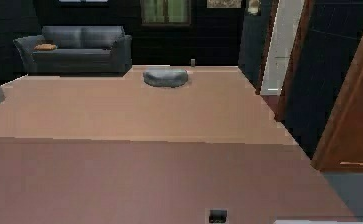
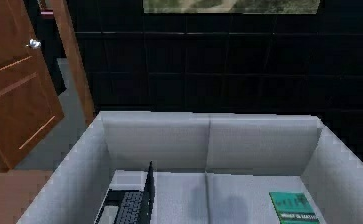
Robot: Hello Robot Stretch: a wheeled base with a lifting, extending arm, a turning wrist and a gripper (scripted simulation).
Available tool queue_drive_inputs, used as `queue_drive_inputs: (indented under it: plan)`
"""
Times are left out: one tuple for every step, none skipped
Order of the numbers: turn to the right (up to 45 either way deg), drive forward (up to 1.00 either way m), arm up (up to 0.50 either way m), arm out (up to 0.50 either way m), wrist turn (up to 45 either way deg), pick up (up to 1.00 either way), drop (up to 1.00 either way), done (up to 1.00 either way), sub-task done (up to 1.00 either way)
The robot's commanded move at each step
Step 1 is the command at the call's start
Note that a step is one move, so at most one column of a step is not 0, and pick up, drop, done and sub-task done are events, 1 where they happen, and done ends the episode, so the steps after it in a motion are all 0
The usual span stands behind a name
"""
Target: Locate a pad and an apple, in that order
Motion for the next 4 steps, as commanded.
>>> queue_drive_inputs:
  plan:
    - [0.0,0.85,0.0,0.0,0.0,0.0,0.0,0.0,0.0]
    - [0.0,0.2,0.0,0.0,0.0,0.0,0.0,0.0,0.0]
    - [3.0,0.0,0.0,0.0,0.0,0.0,0.0,0.0,0.0]
    - [0.0,1.0,0.0,0.0,0.0,0.0,0.0,0.0,0.0]
